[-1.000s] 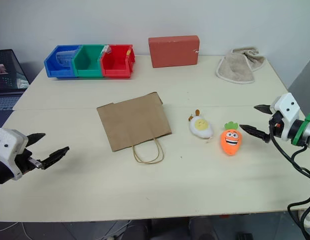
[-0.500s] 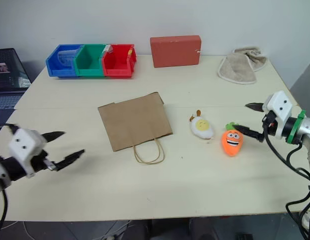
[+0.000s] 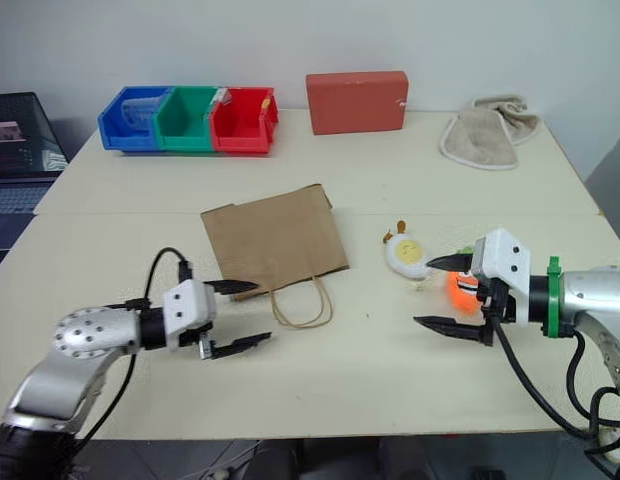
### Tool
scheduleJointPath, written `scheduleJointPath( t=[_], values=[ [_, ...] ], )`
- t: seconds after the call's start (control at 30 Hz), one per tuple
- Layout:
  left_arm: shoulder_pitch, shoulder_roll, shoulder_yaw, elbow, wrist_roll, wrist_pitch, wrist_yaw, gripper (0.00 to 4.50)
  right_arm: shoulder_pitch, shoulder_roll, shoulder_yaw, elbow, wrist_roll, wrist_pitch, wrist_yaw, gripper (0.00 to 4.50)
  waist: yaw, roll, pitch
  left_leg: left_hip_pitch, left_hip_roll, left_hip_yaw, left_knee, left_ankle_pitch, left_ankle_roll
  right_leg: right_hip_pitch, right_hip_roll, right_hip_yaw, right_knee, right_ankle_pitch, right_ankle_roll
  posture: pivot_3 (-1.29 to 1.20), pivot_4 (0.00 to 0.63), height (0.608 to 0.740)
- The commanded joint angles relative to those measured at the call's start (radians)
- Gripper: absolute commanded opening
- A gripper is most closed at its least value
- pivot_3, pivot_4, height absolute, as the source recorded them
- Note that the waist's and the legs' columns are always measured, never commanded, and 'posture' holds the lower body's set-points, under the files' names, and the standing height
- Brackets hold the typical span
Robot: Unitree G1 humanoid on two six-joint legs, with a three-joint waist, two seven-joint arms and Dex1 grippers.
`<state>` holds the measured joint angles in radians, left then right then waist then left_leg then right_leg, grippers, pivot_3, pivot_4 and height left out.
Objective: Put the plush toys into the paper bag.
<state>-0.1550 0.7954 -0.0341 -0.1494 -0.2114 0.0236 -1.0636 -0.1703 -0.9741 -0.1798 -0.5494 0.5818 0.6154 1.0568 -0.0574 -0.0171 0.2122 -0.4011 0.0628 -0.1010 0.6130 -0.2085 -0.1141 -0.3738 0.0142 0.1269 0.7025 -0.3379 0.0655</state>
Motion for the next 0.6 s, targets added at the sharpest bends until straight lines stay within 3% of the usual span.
scheduleJointPath(
  t=[0.03, 0.13, 0.23, 0.6],
  values=[
    [-0.054, -0.037, -0.047, 0.063, 0.044, -0.067, -0.002, 4.46, 0.006, -0.002, -0.046, -0.045, 0.033, 0.014, -0.027, 4.5, 0.001, 0.0, 0.0, 0.0, 0.0, 0.0, 0.0, 0.0, 0.0, 0.0, 0.0, 0.0, 0.0, 0.0, 0.0, 0.0, 0.15, 0.74],
    [-0.089, -0.067, -0.073, 0.111, 0.05, -0.111, -0.015, 4.46, 0.019, -0.001, -0.043, -0.067, 0.041, 0.021, -0.041, 4.5, 0.001, 0.0, 0.0, 0.0, 0.0, -0.001, 0.0, 0.0, 0.0, 0.0, 0.0, 0.0, -0.001, 0.0, 0.0, 0.0, 0.15, 0.74],
    [-0.105, -0.085, -0.088, 0.123, 0.043, -0.122, -0.027, 3.9, 0.026, 0.0, -0.044, -0.086, 0.062, 0.035, -0.056, 4.5, 0.001, 0.0, 0.0, 0.0, 0.0, -0.001, 0.0, 0.0, 0.0, 0.0, 0.0, -0.001, -0.001, 0.0, 0.0, 0.0, 0.15, 0.74],
    [-0.132, -0.079, -0.085, 0.1, -0.003, -0.049, -0.091, 0.45, 0.039, 0.005, -0.038, -0.119, 0.111, 0.042, -0.075, 4.5, 0.001, 0.0, 0.0, 0.0, 0.0, -0.002, 0.0, 0.0, 0.0, 0.001, 0.0, -0.002, -0.001, 0.0, 0.0, 0.0, 0.15, 0.74]
  ],
)
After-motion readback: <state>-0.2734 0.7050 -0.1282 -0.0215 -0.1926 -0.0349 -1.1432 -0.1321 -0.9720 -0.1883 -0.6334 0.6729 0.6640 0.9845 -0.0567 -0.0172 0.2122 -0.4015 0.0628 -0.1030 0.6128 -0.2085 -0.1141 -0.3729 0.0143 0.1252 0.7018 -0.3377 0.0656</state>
